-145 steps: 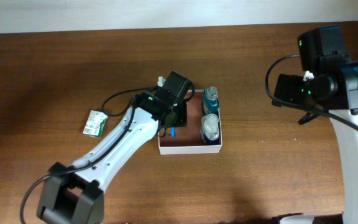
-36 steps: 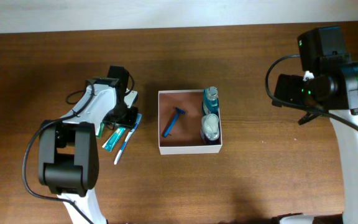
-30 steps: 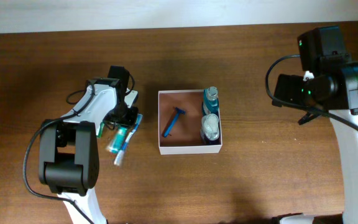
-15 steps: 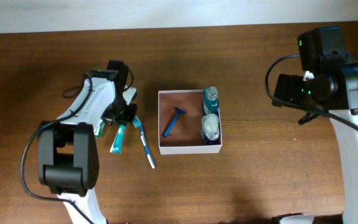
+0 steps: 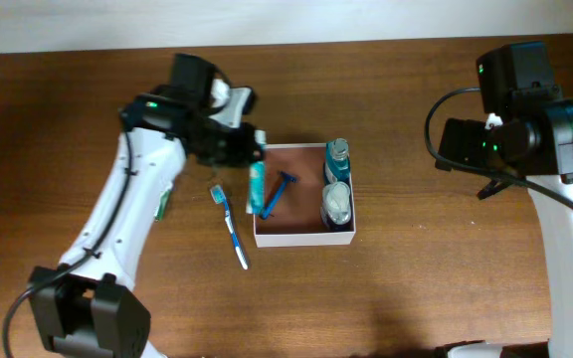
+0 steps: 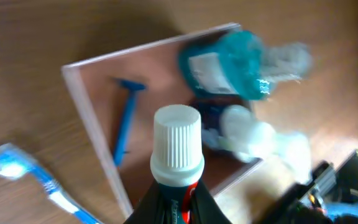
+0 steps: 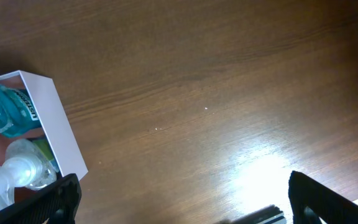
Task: Pack container
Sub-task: 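Lower the toothpaste into the box's left side and release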
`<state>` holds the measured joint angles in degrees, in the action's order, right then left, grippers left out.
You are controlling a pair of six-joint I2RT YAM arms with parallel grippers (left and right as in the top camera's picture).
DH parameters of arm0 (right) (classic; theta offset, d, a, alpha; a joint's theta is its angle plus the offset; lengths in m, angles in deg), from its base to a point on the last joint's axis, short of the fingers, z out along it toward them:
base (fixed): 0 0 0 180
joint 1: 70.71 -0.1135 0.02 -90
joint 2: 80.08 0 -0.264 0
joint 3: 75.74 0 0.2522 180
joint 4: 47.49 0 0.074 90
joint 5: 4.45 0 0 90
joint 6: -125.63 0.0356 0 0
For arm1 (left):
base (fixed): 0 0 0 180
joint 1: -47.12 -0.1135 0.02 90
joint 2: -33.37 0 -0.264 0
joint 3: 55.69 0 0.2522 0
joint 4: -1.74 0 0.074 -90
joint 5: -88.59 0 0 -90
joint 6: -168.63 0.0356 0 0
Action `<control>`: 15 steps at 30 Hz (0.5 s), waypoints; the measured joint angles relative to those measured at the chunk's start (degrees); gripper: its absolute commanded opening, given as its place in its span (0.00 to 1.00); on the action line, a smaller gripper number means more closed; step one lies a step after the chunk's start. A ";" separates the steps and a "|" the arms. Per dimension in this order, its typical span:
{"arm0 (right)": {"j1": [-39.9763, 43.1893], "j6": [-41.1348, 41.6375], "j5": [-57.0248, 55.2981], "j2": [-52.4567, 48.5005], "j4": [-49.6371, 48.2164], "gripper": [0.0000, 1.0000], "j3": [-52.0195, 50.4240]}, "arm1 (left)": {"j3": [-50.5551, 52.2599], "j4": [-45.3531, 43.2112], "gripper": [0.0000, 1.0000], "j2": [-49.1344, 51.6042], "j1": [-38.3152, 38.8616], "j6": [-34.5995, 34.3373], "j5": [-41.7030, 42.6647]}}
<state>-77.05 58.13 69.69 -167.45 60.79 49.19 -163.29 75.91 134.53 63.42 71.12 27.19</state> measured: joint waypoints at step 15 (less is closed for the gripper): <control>0.00 -0.02 0.00 0.00 0.00 0.98 0.00 | -0.02 -2.80 0.05 0.07 20.68 -21.53 -33.38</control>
<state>-77.05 58.11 69.69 -167.45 60.79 49.19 -163.31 73.11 134.60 84.10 49.59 -6.18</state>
